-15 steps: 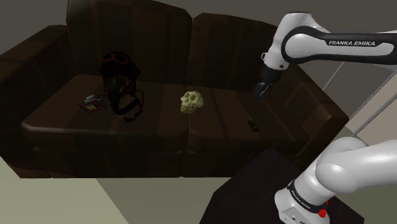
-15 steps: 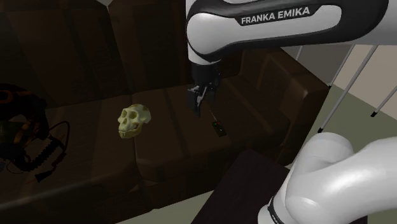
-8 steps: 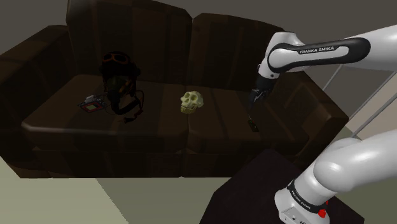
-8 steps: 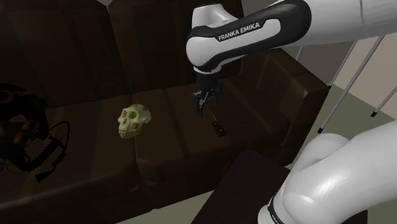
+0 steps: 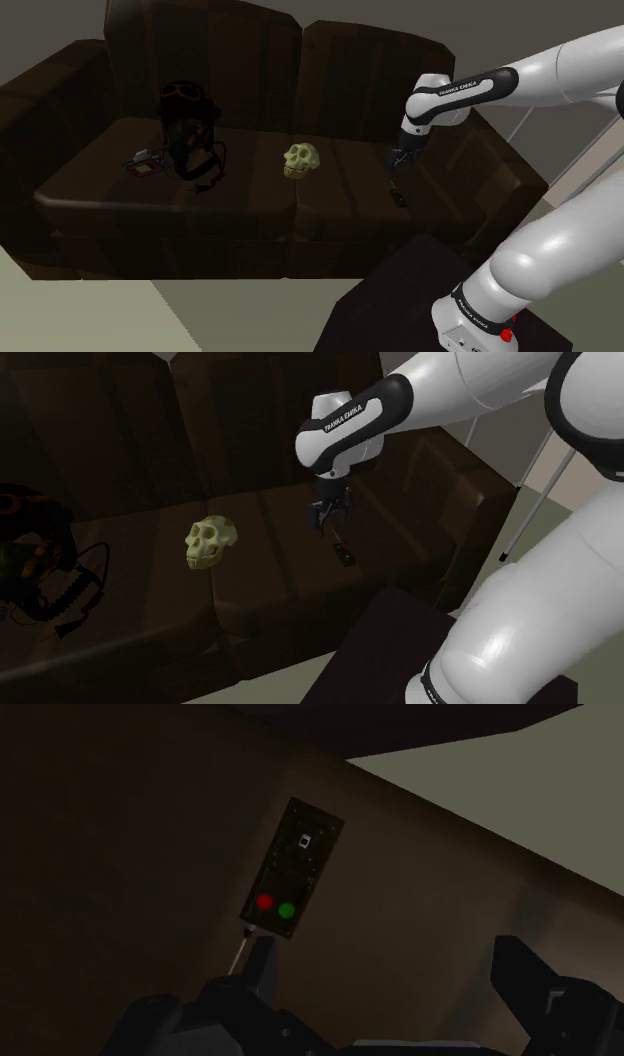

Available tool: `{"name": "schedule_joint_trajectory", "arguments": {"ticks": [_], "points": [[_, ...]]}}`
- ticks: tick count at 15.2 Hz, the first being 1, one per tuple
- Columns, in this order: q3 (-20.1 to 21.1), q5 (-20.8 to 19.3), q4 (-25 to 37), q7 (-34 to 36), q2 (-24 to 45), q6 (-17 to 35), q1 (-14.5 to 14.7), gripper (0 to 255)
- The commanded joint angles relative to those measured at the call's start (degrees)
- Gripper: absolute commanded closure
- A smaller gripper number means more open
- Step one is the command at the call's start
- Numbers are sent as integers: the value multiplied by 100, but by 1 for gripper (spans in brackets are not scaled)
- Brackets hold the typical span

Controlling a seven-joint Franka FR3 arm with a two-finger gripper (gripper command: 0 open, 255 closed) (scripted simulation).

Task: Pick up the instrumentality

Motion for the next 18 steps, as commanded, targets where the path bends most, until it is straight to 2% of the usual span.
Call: {"name": "schedule_joint_trajectory", "arguments": {"ticks": [1, 6, 15, 16, 18], "points": [[-137, 93, 130, -120, 445, 232, -80, 0], [-379, 415, 545, -413, 1452, 593, -292, 0], [-338, 617, 426, -569, 1917, 1151, -316, 0], [-340, 617, 430, -575, 1922, 1152, -320, 255], [-341, 616, 424, -575, 1918, 1155, -320, 255]]}}
